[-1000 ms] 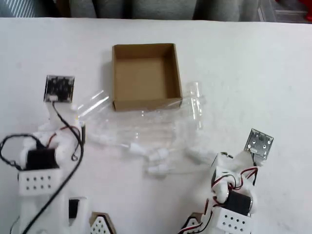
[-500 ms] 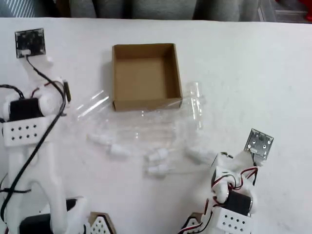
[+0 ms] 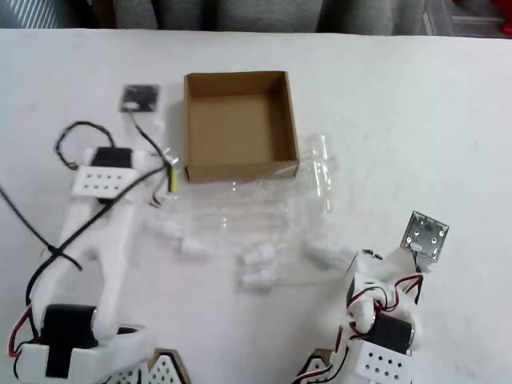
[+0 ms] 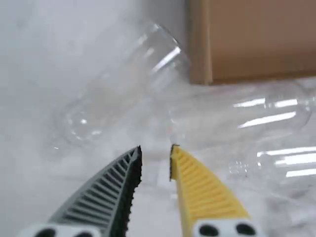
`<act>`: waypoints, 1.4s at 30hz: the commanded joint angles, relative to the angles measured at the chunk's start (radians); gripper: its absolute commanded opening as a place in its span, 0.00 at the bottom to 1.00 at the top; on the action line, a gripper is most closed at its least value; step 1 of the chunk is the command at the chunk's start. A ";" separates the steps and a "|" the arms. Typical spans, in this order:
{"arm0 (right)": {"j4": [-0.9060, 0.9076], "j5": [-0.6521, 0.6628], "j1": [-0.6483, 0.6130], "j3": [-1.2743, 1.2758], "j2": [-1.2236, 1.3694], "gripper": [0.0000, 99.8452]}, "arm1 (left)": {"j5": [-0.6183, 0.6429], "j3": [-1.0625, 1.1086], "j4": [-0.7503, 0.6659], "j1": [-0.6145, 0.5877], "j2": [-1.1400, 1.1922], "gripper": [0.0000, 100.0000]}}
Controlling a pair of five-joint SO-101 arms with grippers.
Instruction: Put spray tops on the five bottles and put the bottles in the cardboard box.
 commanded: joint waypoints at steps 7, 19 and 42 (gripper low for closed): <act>0.004 0.002 0.005 0.009 0.001 0.02 | 0.101 0.123 -0.192 -0.051 -0.012 0.16; 0.022 0.002 0.004 0.009 -0.002 0.02 | 0.609 0.127 -0.189 -0.096 -0.036 0.30; 0.024 0.002 0.008 0.009 -0.002 0.02 | 0.621 0.276 -0.249 -0.099 -0.077 0.02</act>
